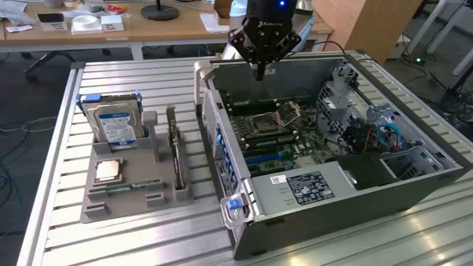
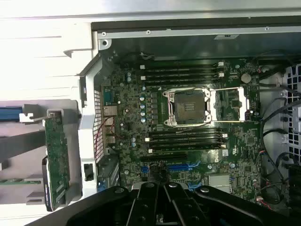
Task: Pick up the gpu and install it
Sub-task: 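Reach for the gpu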
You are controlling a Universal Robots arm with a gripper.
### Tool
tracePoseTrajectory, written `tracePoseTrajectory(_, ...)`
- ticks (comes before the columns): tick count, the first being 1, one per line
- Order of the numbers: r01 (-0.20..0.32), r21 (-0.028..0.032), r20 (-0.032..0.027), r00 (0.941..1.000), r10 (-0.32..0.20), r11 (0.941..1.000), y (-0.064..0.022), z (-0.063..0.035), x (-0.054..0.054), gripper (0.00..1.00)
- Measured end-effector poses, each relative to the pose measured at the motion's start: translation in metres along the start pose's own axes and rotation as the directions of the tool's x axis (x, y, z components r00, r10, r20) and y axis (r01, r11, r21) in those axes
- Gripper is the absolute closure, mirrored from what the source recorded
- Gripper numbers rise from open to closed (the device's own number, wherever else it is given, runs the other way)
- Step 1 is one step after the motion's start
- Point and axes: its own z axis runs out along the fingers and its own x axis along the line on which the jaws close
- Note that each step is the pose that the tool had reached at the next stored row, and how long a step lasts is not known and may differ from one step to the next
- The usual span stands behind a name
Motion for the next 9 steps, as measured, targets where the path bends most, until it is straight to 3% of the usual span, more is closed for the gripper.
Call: tracePoseTrajectory(9, 0.000, 0.0000, 0.0000, 1.0000, 0.000, 1.0000, 0.0000, 0.0000, 0.0000, 0.89)
